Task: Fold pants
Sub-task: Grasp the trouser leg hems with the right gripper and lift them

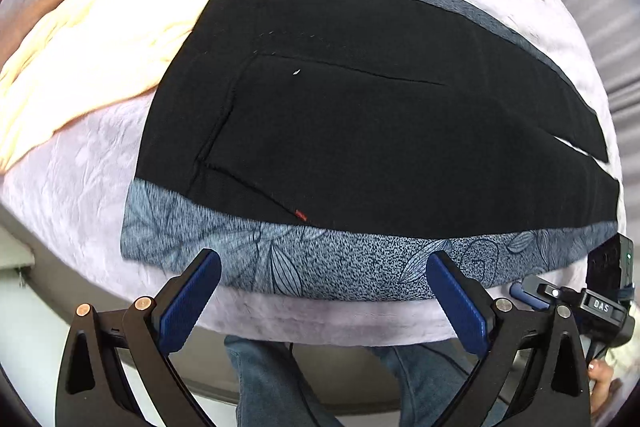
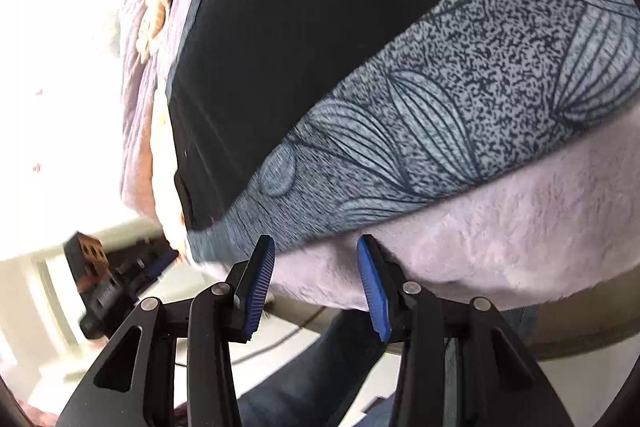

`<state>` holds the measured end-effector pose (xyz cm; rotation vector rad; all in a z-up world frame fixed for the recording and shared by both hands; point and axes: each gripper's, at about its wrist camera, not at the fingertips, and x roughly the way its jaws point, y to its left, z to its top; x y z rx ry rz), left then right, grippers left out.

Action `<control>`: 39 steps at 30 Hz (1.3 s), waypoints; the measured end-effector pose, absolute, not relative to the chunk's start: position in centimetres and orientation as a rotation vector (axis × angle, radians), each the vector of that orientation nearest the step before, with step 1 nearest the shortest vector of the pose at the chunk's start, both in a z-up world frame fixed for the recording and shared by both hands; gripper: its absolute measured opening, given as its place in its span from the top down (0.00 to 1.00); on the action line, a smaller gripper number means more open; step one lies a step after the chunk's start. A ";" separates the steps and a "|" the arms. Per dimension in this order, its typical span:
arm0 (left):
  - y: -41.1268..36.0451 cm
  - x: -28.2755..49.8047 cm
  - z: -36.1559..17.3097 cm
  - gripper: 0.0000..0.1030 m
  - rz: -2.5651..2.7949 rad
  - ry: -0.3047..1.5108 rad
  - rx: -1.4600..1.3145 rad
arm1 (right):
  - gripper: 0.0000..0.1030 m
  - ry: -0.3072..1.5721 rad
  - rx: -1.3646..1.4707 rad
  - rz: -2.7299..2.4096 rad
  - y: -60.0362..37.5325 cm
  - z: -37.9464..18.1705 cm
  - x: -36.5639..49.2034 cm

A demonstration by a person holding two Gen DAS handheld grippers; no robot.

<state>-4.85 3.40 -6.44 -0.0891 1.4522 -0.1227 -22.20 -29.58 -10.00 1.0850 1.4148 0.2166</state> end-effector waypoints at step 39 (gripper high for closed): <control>11.7 -2.4 -13.0 0.64 -0.119 1.577 -0.537 | 0.93 1.311 1.343 0.029 -31.2 -10.6 -20.1</control>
